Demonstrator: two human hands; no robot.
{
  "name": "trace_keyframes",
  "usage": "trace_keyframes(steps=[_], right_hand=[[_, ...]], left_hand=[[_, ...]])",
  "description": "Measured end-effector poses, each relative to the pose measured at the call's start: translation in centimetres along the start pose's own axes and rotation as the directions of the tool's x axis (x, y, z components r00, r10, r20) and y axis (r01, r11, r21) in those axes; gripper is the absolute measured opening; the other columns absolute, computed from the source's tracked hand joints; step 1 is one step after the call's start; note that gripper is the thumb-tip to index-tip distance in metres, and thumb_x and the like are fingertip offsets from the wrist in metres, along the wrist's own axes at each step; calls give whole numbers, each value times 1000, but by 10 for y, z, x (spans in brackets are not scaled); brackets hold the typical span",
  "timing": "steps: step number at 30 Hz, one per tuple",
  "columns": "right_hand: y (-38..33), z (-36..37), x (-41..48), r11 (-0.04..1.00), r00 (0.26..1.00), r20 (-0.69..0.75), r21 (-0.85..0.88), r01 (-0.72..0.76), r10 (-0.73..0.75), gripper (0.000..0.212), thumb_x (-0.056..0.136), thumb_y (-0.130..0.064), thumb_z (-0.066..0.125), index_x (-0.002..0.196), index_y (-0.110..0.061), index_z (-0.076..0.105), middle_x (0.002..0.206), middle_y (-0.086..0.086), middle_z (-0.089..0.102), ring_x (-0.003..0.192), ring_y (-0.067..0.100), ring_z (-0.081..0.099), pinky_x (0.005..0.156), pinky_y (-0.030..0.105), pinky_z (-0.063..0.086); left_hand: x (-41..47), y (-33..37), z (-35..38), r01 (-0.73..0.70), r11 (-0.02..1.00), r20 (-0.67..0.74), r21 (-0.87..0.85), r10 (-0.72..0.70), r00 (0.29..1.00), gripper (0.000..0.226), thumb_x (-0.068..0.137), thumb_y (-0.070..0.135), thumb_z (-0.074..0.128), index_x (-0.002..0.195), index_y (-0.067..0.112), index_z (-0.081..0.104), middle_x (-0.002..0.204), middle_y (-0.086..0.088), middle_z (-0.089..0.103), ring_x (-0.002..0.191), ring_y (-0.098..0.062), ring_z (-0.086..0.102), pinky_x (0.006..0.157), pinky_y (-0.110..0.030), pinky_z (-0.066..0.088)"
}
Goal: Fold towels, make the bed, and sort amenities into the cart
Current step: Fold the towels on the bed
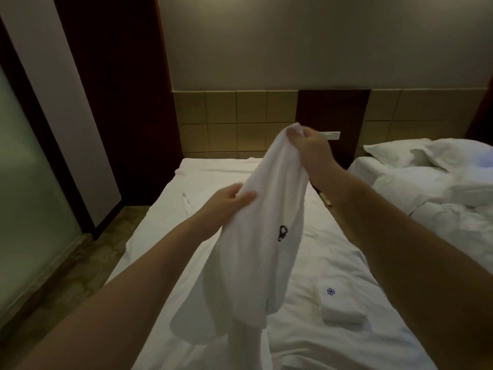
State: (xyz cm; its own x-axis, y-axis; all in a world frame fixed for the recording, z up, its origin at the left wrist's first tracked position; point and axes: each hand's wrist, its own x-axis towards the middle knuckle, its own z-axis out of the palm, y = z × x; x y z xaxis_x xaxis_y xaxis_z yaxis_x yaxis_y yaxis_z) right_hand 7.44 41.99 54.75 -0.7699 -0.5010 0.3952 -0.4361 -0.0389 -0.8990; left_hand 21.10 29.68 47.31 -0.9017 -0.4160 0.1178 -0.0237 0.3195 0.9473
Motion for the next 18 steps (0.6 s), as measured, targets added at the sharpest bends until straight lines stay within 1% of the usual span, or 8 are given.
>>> trace_keyframes(steps=[5, 7, 8, 10, 11, 13, 15, 18], right_hand=[[-6, -8, 30, 998, 936, -348, 1, -67, 63, 20, 102, -36, 40, 98, -19, 49, 79, -7, 48, 81, 10, 52, 73, 21, 44], [-3, -5, 35, 998, 933, -360, -35, -48, 32, 24, 101, -38, 40, 96, -18, 53, 80, -4, 50, 84, 15, 53, 75, 26, 44], [-1, 1, 36, 998, 958, -288, -63, -21, 1, 26, 101, -38, 41, 95, -17, 56, 81, -1, 52, 82, 16, 53, 72, 26, 45], [4, 24, 31, 990, 999, 15, -137, 38, -36, 22, 99, -33, 47, 97, -16, 60, 85, 1, 56, 78, 13, 56, 69, 24, 45], [2, 39, 26, 977, 979, 204, -205, 66, -24, 17, 98, -30, 51, 102, -17, 61, 89, -1, 58, 80, 11, 57, 69, 20, 48], [-4, 73, 14, 939, 865, 494, -332, 87, 94, 17, 93, -28, 58, 109, -21, 59, 95, -5, 60, 85, 9, 61, 70, 18, 52], [-5, 101, 8, 914, 773, 589, -406, 30, 236, 19, 90, -31, 63, 106, -23, 60, 95, -4, 64, 86, 12, 64, 71, 19, 54], [-1, 122, 12, 866, 809, 507, -500, -6, 298, 23, 87, -35, 66, 100, -17, 64, 92, 1, 65, 86, 15, 63, 75, 24, 53]], left_hand=[[2, -30, -55, 152, 985, 56, 84, -157, 986, 24, 81, 38, 71, 100, 25, 64, 102, -3, 68, 91, -20, 67, 65, -22, 55], [7, -36, -80, 145, 988, -22, 52, -144, 989, 21, 76, 35, 74, 92, 25, 65, 95, -3, 68, 88, -22, 66, 65, -24, 55], [10, -35, -89, 123, 992, -66, 34, -120, 991, 15, 79, 31, 74, 89, 27, 64, 93, -1, 68, 88, -22, 66, 65, -24, 54], [20, -24, -98, 32, 994, -76, 108, -24, 997, 6, 84, 25, 70, 87, 27, 65, 89, 2, 67, 86, -19, 65, 67, -26, 54], [26, -15, -99, -29, 985, -40, 171, 37, 999, 3, 85, 23, 69, 87, 24, 67, 88, 0, 67, 85, -19, 65, 70, -28, 55], [34, 4, -101, -127, 965, 22, 227, 125, 992, 2, 84, 21, 69, 84, 19, 69, 84, -3, 65, 82, -19, 62, 76, -34, 53], [41, 14, -108, -153, 962, 35, 227, 148, 988, 5, 82, 21, 71, 80, 18, 68, 80, -2, 63, 77, -16, 61, 72, -32, 53], [50, 3, -128, -138, 972, 90, 192, 122, 988, 11, 81, 26, 73, 79, 17, 67, 77, 0, 61, 74, -14, 58, 66, -25, 47]])
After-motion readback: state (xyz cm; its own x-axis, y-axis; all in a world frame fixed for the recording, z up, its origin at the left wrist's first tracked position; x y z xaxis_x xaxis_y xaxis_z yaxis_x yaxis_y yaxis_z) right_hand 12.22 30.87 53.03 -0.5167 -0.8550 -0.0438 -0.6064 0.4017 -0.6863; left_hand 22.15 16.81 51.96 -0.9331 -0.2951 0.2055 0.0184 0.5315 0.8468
